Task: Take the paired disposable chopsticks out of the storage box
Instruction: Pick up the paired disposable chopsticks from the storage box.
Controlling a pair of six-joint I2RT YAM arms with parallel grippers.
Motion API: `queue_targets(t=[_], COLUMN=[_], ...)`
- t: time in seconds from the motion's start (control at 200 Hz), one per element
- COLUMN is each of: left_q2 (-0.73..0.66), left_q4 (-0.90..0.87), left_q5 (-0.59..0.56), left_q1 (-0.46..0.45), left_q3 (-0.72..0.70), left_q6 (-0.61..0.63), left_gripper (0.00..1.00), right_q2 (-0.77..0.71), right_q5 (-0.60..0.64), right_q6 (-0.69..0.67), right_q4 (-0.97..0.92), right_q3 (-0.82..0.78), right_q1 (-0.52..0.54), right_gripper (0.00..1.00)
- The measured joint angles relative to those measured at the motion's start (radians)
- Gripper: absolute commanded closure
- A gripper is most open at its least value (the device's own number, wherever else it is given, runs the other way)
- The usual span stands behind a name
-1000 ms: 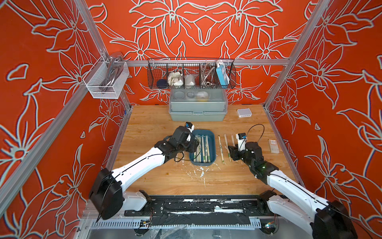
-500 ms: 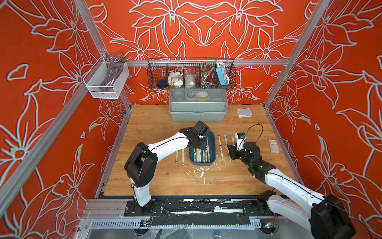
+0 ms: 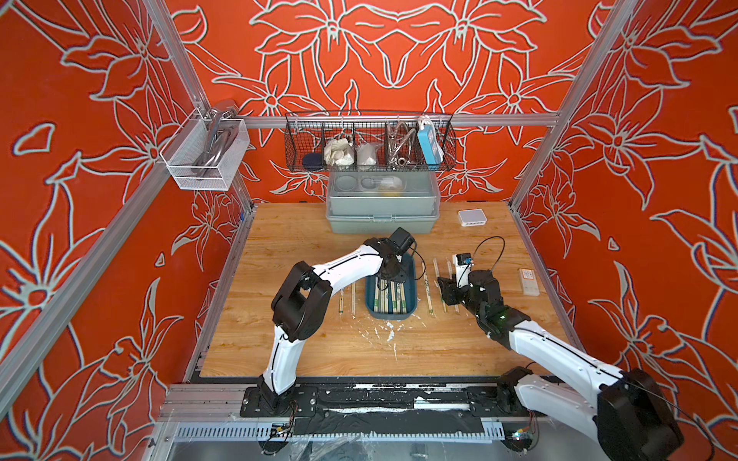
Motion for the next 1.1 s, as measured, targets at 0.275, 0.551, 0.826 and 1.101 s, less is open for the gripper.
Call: queue_targets(t=[0.275,0.551,0.826,1.101], left_q2=[0.090,0.121,0.170,0.187], left_q4=[-0.050,-0.090,-0.102,-0.118], left_q5=[-0.017,-0.060,-0.069,-0.079], left_q1=[0.000,0.000,0.001,0.005], left_q3=[0.069,0.122,0.161,0.171], left_q6=[-0.006,-0.006,-0.006,-0.007], left_gripper=[0.68,0.70,0.70,0.70], right_q2=[0.007,0.024,0.041,0.046], right_q5=[0.000,0.000,0.000,0.000], right_q6=[0.000,0.000,0.000,0.000], right_q4=[-0.009,-0.023,-0.038,-0.056], right_q3=[0.007,0.031,0.034,0.047], right_q1=[0.000,0.000,0.000,0.000], right_gripper=[0.46,0.46,0.46,0.46])
